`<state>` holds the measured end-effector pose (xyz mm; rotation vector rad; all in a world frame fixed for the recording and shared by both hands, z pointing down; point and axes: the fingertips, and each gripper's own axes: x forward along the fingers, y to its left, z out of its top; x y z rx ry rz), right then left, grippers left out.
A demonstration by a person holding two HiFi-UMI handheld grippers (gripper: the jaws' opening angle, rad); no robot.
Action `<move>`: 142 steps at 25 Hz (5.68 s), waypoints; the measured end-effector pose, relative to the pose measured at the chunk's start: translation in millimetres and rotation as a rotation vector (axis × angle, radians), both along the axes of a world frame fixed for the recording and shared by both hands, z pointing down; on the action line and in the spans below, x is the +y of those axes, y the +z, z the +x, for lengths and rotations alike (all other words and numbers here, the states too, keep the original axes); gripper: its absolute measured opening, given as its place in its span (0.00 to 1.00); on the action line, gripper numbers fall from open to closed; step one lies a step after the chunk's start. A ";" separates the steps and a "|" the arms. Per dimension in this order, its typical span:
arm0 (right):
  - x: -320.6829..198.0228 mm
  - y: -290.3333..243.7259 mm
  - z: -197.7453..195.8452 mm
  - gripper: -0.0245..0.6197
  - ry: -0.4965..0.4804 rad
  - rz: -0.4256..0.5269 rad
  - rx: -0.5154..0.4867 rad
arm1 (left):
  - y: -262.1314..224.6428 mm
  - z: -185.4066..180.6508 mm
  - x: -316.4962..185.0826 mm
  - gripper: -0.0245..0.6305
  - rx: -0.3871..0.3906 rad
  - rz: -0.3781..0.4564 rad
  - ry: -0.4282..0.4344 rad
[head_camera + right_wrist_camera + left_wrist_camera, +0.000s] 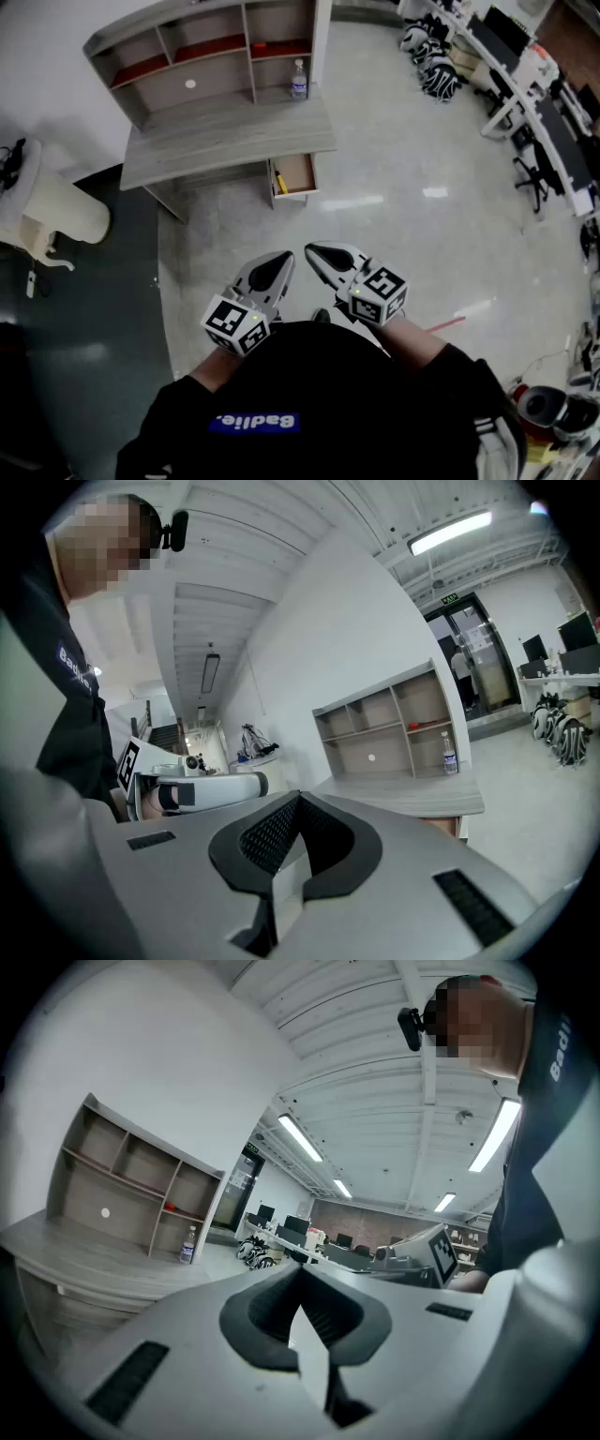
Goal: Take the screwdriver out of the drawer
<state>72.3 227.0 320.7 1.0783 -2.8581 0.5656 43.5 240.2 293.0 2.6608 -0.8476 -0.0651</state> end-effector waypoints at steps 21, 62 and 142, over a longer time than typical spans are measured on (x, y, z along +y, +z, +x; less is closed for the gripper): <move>-8.6 1.8 7.9 0.08 0.014 -0.005 -0.022 | 4.2 6.0 -5.5 0.04 0.002 -0.007 -0.001; -237.9 54.0 -29.8 0.09 0.175 -0.091 0.090 | 22.8 -48.5 -239.6 0.04 0.038 -0.022 0.072; -424.5 523.9 -0.6 0.26 0.074 -0.612 0.694 | 153.9 -108.1 -391.0 0.04 -0.056 -0.211 -0.292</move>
